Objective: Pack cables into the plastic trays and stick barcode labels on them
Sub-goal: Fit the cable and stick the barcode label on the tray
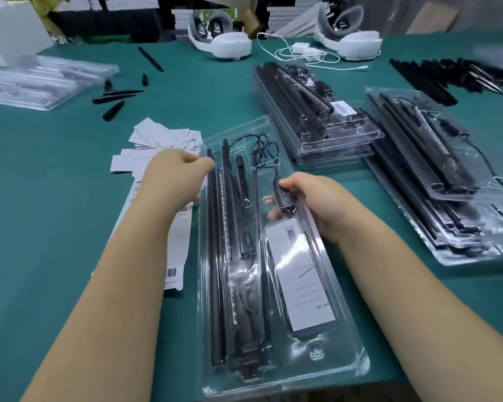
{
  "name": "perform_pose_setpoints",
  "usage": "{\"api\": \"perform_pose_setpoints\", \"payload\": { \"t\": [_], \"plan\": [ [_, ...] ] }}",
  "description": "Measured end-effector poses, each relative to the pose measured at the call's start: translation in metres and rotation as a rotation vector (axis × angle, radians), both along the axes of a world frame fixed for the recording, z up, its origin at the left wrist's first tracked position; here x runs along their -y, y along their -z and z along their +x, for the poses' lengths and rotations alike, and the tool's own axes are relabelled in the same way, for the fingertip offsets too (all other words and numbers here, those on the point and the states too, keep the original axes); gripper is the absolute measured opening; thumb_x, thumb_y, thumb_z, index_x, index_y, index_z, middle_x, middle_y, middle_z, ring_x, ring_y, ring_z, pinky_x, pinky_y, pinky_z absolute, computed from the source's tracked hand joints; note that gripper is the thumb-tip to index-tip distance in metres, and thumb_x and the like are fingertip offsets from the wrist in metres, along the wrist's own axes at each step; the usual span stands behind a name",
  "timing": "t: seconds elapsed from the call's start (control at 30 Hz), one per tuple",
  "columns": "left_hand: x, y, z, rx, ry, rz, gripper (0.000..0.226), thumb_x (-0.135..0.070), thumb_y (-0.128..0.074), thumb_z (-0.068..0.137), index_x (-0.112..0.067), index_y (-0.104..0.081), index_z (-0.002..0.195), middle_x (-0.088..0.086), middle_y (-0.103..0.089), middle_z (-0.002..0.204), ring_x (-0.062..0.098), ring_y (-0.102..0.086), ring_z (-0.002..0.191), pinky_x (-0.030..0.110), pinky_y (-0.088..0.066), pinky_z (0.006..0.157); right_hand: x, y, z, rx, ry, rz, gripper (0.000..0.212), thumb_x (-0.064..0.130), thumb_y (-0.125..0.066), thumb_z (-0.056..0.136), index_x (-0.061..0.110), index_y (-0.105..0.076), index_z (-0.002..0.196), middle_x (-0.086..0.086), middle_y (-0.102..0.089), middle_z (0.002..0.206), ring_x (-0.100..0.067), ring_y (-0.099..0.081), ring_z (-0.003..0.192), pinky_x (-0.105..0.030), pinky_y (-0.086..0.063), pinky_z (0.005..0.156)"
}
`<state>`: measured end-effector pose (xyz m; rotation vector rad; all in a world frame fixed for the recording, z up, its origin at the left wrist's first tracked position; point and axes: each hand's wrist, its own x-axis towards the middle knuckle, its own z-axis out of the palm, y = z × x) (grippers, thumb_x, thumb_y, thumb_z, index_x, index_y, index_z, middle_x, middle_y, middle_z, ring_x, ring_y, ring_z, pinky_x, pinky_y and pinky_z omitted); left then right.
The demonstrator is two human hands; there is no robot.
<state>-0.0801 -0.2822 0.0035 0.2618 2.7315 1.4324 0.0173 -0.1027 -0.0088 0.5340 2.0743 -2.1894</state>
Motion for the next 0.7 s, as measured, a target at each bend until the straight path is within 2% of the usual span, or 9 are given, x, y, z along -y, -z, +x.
{"api": "perform_pose_setpoints", "payload": {
  "t": [0.13, 0.23, 0.33, 0.4, 0.43, 0.5, 0.57, 0.63, 0.7],
  "plan": [
    [-0.006, 0.001, 0.006, -0.040, 0.050, -0.064, 0.009, -0.030, -0.056, 0.083, -0.022, -0.054, 0.080, 0.008, -0.048, 0.073, 0.019, -0.050, 0.060, 0.041, -0.054, 0.078, -0.004, 0.001, 0.001, 0.031, -0.038, -0.044, 0.027, 0.022, -0.049, 0.093, 0.004, -0.064, 0.083, -0.012, -0.070, 0.067, -0.019, -0.064, 0.056, -0.023, -0.050, 0.049],
    [-0.004, 0.005, 0.000, 0.094, -0.026, -0.008, 0.017, -0.030, -0.060, 0.084, -0.015, -0.053, 0.080, -0.003, -0.039, 0.056, 0.016, -0.063, 0.047, 0.039, -0.056, 0.077, -0.007, 0.001, 0.001, 0.045, -0.043, -0.067, 0.023, 0.022, -0.052, 0.093, 0.002, -0.063, 0.090, -0.011, -0.070, 0.065, -0.019, -0.063, 0.053, -0.023, -0.052, 0.048],
    [0.001, 0.008, -0.007, 0.235, -0.078, 0.042, 0.028, -0.035, -0.062, 0.085, -0.009, -0.054, 0.089, 0.004, -0.044, 0.077, 0.017, -0.068, 0.052, 0.041, -0.057, 0.076, -0.007, 0.003, 0.001, 0.025, -0.055, -0.074, 0.020, 0.019, -0.052, 0.094, 0.003, -0.062, 0.093, -0.009, -0.071, 0.067, -0.018, -0.064, 0.058, -0.028, -0.053, 0.056],
    [0.002, 0.010, -0.009, 0.304, -0.071, 0.106, 0.035, -0.042, -0.062, 0.084, -0.008, -0.056, 0.092, 0.005, -0.047, 0.082, 0.016, -0.059, 0.050, 0.035, -0.058, 0.060, -0.008, 0.004, 0.001, 0.017, -0.060, -0.101, 0.018, 0.018, -0.053, 0.093, 0.004, -0.064, 0.092, -0.011, -0.071, 0.073, -0.021, -0.064, 0.065, -0.033, -0.054, 0.066],
    [0.002, 0.010, -0.009, 0.326, -0.060, 0.138, 0.036, -0.044, -0.063, 0.084, -0.010, -0.057, 0.088, 0.004, -0.047, 0.076, 0.015, -0.052, 0.047, 0.029, -0.052, 0.051, -0.008, 0.005, 0.002, 0.012, -0.061, -0.117, 0.017, 0.018, -0.054, 0.093, 0.005, -0.064, 0.090, -0.013, -0.071, 0.077, -0.024, -0.064, 0.068, -0.034, -0.054, 0.067],
    [0.003, 0.009, -0.008, 0.359, -0.051, 0.211, 0.035, -0.048, -0.064, 0.082, -0.013, -0.057, 0.080, 0.000, -0.048, 0.060, 0.014, -0.046, 0.043, 0.023, -0.042, 0.045, -0.008, 0.006, 0.002, 0.007, -0.073, -0.128, 0.015, 0.018, -0.055, 0.092, 0.007, -0.064, 0.087, -0.015, -0.070, 0.087, -0.027, -0.062, 0.075, -0.033, -0.054, 0.064],
    [0.003, 0.007, -0.007, 0.395, -0.065, 0.293, 0.040, -0.052, -0.068, 0.074, -0.014, -0.062, 0.085, 0.003, -0.051, 0.064, 0.017, -0.050, 0.054, 0.026, -0.045, 0.056, -0.007, 0.006, 0.003, 0.017, -0.098, -0.162, 0.015, 0.018, -0.054, 0.093, 0.006, -0.063, 0.091, -0.013, -0.072, 0.089, -0.024, -0.066, 0.074, -0.031, -0.055, 0.061],
    [0.002, 0.004, -0.005, 0.425, -0.062, 0.388, 0.042, -0.053, -0.069, 0.065, -0.017, -0.064, 0.087, 0.006, -0.054, 0.074, 0.022, -0.051, 0.069, 0.041, -0.047, 0.073, -0.004, 0.006, 0.003, 0.031, -0.107, -0.230, 0.016, 0.015, -0.052, 0.094, 0.003, -0.062, 0.090, -0.012, -0.074, 0.082, -0.019, -0.070, 0.069, -0.028, -0.057, 0.055],
    [-0.001, 0.003, -0.001, 0.415, -0.058, 0.437, 0.037, -0.052, -0.068, 0.063, -0.020, -0.063, 0.081, 0.005, -0.055, 0.072, 0.023, -0.052, 0.069, 0.044, -0.045, 0.073, -0.002, 0.006, 0.003, 0.042, -0.095, -0.258, 0.015, 0.012, -0.052, 0.094, 0.003, -0.061, 0.086, -0.012, -0.073, 0.079, -0.018, -0.071, 0.067, -0.025, -0.055, 0.051]
  ]
}}
